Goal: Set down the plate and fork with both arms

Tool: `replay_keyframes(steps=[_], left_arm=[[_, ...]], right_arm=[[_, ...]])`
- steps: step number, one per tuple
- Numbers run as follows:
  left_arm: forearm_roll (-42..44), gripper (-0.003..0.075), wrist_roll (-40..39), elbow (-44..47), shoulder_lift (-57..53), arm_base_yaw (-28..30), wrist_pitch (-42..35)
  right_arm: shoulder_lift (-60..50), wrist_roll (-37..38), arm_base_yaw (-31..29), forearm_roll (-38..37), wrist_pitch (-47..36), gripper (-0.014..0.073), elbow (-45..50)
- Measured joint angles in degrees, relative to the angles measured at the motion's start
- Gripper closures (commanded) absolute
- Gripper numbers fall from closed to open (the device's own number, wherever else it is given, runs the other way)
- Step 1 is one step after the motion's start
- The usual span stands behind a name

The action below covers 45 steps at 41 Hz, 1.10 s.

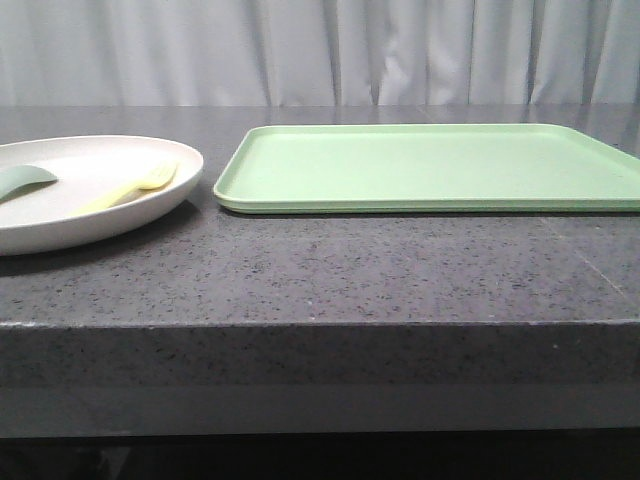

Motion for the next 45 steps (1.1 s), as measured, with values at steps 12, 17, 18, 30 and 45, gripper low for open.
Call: replay_keyframes(steps=[12,17,18,30,45], left_arm=[[-0.82,0.0738,0.00,0.00,0.00,0.00,-3.58],[-1.46,0.0738,0.00,0.00,0.00,0.00,-10.18],[-1.46,0.0738,0.00,0.00,0.00,0.00,-11.51],[-1.68,0.0738,0.00,-4.94,0.60,0.00,-16.08],[0.27,0.0738,0.00,-28.67,24.31,0.00,-2.39]], right_arm=[[0.00,0.00,0.00,0.00,-1.35,0.0661,0.00],[0.00,0.00,0.00,0.00,-3.72,0.0661,0.00],[0.00,0.00,0.00,0.00,-4.07,0.0661,0.00],[0.00,0.00,0.00,0.00,-2.76,0.0661,-10.90],[18.92,0.55,0.00,5.33,5.27,0.0659,-34.14]])
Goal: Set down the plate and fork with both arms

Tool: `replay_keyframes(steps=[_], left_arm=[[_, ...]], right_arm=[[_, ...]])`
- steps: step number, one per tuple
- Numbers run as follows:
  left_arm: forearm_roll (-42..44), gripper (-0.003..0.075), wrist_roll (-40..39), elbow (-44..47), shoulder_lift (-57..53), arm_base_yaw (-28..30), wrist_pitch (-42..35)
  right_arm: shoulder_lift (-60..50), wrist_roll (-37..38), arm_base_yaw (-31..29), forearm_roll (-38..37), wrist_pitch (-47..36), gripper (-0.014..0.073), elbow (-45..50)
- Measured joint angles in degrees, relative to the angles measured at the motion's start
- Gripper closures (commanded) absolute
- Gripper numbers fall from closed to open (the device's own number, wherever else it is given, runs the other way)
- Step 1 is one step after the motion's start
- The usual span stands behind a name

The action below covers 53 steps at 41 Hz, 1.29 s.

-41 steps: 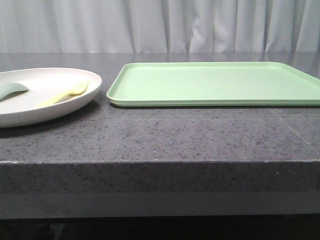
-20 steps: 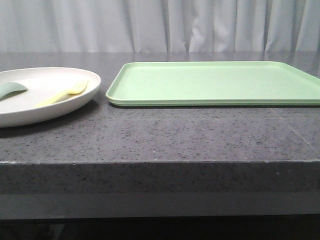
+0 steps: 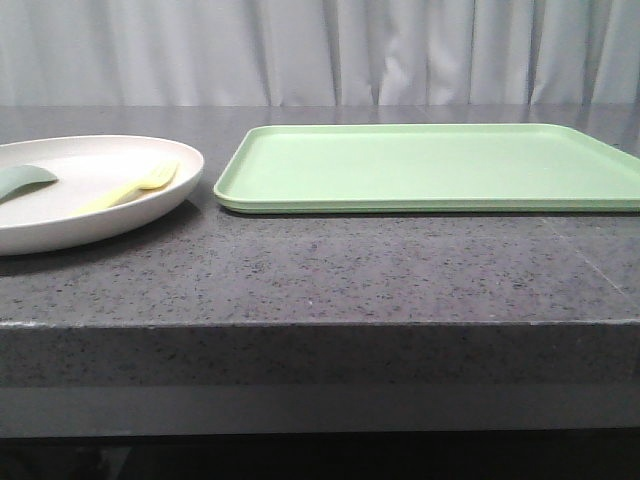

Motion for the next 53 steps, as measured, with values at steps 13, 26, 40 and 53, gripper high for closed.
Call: replay_keyframes(steps=[13,26,40,53], left_arm=[[0.00,0.0691,0.00,-3.83,8.87,0.00,2.10],[0.09,0.0027,0.00,-3.83,9.83,0.00,2.10],[0.09,0.0132,0.00,-5.02,13.01,0.00,1.27],[1.86,0.0133,0.00,-23.68,36.11,0.00,19.92]], right_arm=[[12.26,0.14,0.00,-0.58,0.14,0.0634,-2.61],[12.81,0.14,0.00,-4.84,0.14,-0.0052,-2.61],[12.90,0.14,0.00,-4.95,0.14,-0.0040,-2.61],[13.02,0.14,0.00,-4.95,0.14,-0.0040,-2.61]])
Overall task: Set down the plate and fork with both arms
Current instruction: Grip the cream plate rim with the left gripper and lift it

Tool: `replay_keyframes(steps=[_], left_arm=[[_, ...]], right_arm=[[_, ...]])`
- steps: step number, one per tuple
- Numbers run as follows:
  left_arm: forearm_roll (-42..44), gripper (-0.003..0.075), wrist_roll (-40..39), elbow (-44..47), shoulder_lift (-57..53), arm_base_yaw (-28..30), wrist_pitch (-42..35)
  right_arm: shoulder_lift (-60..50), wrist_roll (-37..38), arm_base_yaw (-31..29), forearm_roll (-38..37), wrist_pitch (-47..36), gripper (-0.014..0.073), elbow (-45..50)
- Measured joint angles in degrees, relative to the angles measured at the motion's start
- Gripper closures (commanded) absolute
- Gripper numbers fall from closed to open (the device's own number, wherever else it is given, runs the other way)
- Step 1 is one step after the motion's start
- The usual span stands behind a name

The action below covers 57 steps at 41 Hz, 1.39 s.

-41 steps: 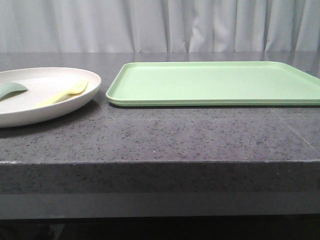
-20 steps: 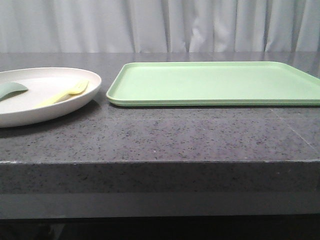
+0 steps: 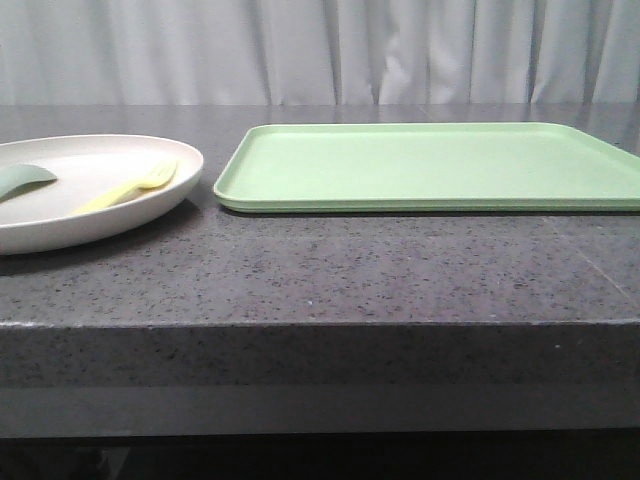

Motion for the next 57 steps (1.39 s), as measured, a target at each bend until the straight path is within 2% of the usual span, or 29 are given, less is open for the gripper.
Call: replay_keyframes(steps=[10,18,30,42,47,57], left_arm=[[0.75,0.0133,-0.22,-15.78,14.32,2.32,21.86],[1.25,0.0133,-0.79,-22.60,24.44,3.95,32.83],[0.74,0.0133,-0.79,-23.61,34.03,3.95,34.47],[0.74,0.0142,-0.79,-24.11,36.15,3.95,34.36],[0.74,0.0242,-0.79,-24.13,36.28,3.95,34.36],[-0.87,0.0610,-0.79,-24.13,36.40,3.95,34.36]], right_arm=[[0.00,0.00,0.00,-0.09,0.00,-0.0040,0.00],[0.00,0.00,0.00,-0.09,0.08,-0.0040,0.00],[0.00,0.00,0.00,-0.09,0.21,-0.0040,0.00],[0.00,0.00,0.00,-0.09,0.24,-0.0040,0.00],[0.00,0.00,0.00,-0.09,0.24,-0.0040,0.00],[0.00,0.00,0.00,-0.09,0.34,-0.0040,0.00]])
